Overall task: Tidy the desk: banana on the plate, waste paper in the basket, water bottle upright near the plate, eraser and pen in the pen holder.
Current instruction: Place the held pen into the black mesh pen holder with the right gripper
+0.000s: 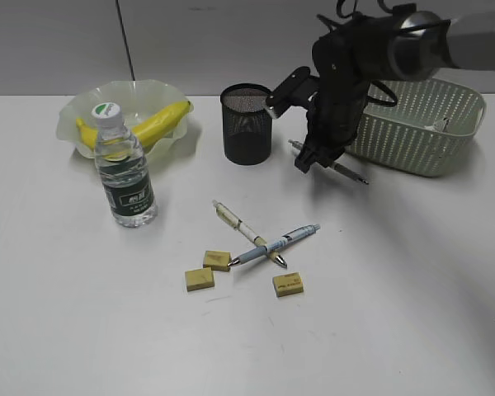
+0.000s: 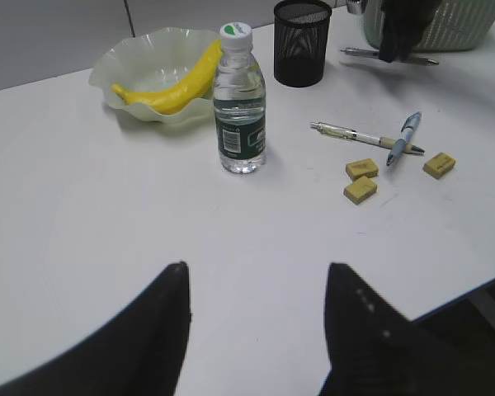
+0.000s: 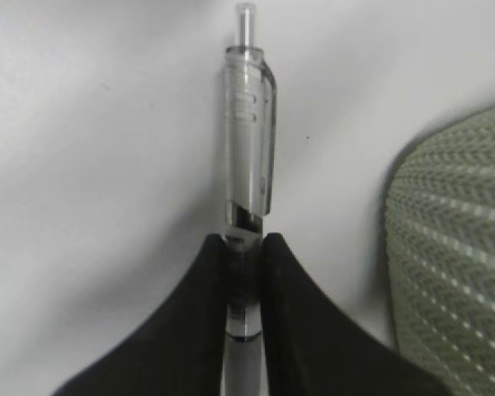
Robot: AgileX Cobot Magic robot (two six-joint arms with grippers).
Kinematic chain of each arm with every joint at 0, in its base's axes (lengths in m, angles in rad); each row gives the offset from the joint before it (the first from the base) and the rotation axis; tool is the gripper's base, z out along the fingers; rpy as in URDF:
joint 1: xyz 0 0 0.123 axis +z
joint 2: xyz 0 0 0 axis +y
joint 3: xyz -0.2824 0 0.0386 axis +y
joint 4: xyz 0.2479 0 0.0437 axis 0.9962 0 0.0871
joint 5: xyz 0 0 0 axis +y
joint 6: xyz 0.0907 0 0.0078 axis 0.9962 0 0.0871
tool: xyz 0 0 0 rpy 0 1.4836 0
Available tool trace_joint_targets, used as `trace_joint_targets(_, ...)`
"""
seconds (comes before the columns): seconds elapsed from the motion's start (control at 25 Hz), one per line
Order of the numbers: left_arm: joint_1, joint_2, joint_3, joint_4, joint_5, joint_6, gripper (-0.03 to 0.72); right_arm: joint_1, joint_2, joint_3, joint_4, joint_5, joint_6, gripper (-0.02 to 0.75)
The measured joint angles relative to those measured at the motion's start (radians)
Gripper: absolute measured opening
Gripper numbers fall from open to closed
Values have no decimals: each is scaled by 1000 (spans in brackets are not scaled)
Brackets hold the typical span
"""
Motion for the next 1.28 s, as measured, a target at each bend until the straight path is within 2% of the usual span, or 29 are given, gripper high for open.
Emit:
trace_joint_targets(0.4,0,0,0,0,0,0,395,0,-131,0,110,90,-1,97)
trace_joint_targets(0.72,0,0,0,0,0,0,395,0,-237,0,172,99,-1,97)
trace_joint_targets(0.92,0,0,0,0,0,0,394,0,-279,0,241,8,-34,97)
trace_joint_targets(1.28,0,0,0,0,0,0,393,0,-279,1,432,-263,-142,97)
